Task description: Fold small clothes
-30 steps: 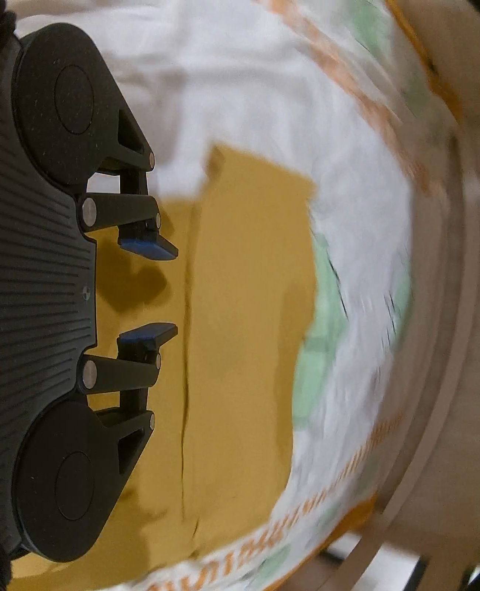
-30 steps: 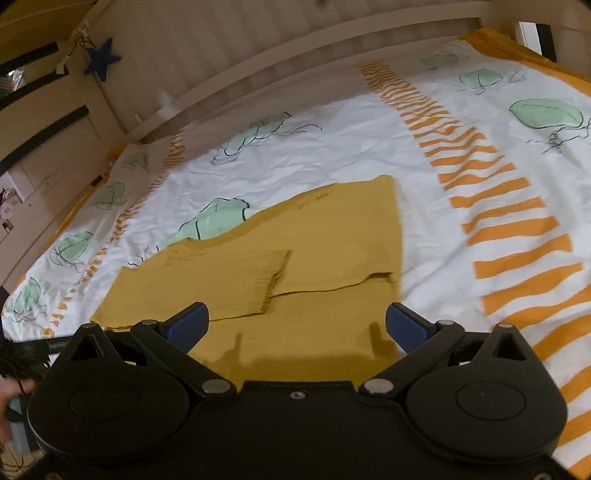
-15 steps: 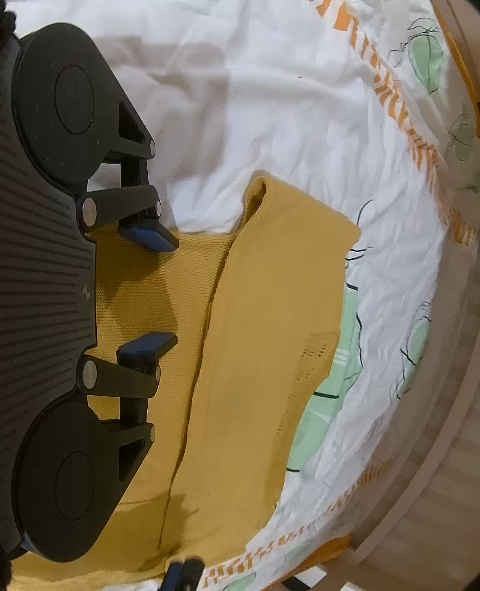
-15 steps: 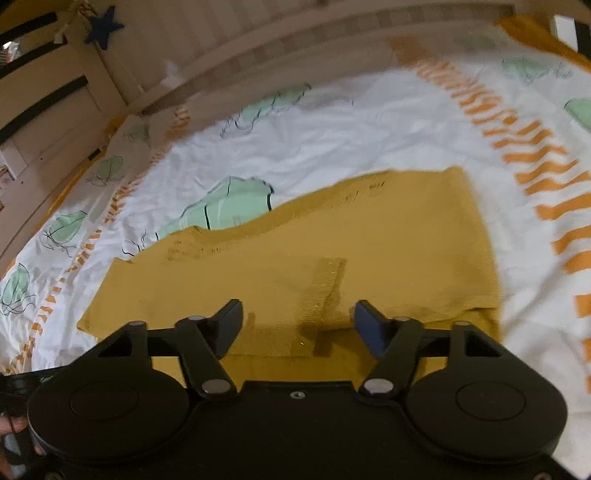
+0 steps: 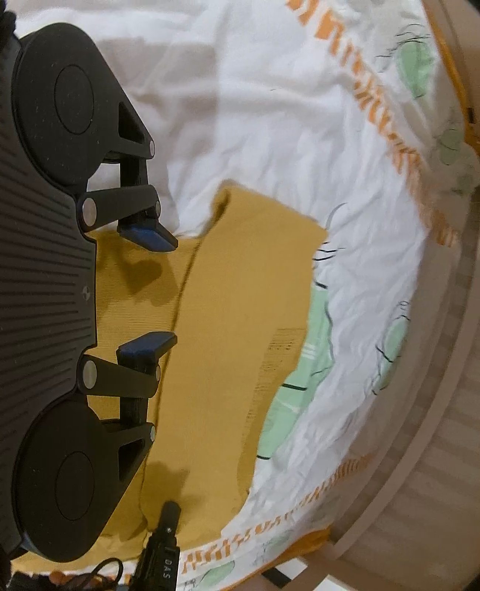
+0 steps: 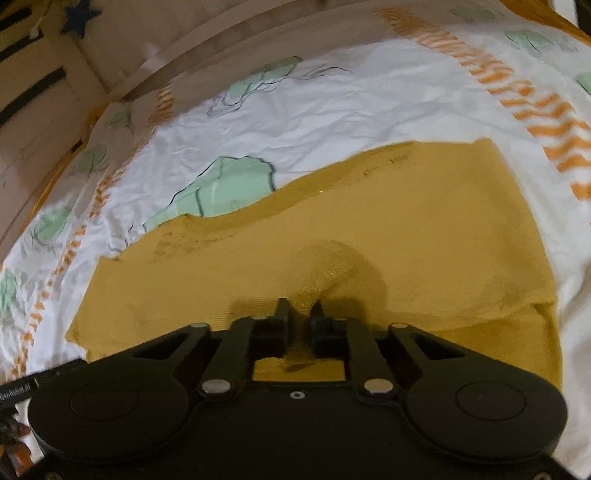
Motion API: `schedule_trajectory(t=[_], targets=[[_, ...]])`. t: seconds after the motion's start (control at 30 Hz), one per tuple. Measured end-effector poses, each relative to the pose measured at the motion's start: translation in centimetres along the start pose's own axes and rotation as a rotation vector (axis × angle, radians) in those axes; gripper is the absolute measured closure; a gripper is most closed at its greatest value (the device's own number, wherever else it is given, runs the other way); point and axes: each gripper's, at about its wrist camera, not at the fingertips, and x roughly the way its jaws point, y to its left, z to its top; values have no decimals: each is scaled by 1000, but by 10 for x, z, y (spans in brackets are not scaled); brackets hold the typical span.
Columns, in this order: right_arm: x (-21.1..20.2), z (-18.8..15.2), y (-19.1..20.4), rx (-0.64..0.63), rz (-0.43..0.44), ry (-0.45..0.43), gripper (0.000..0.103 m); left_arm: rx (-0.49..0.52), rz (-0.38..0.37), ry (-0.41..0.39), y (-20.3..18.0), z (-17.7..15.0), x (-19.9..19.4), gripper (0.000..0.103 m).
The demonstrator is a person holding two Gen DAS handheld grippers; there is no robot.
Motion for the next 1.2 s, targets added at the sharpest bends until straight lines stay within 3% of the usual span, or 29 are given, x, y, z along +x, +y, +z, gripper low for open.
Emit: schedule_trajectory(t=[0.2, 0.3, 0.37, 0.53, 0.67, 0.77, 0.9, 1.1, 1.17, 1.2], targets=[[-44, 33, 40, -188, 31, -108, 91, 19, 15, -42, -2, 6, -7, 57], [-66, 55, 34, -198, 9, -168, 94, 33, 25, -49, -3, 7, -7, 57], [-69, 64, 18, -192, -54, -179, 97, 37, 31, -47, -3, 6, -5, 57], [-37, 60, -32, -117, -174, -102, 97, 22, 35, -11, 1, 4, 3, 57], [-18, 44, -61, -50, -206, -50, 97, 12, 41, 11, 5, 3, 8, 57], [-8, 34, -70, -39, -217, -14, 97, 2, 42, 37, 7, 1, 14, 57], [-3, 27, -73, -74, -306, 14, 91, 12, 61, 69, 9, -5, 24, 57], [-9, 20, -78, -87, -296, -1, 90, 53, 69, 57, 5, -9, 26, 54], [-11, 19, -78, -88, -285, -10, 86, 48, 60, 49, 6, -10, 27, 51], [-14, 17, -78, -84, -271, -20, 79, 44, 57, 45, 6, -10, 27, 50]])
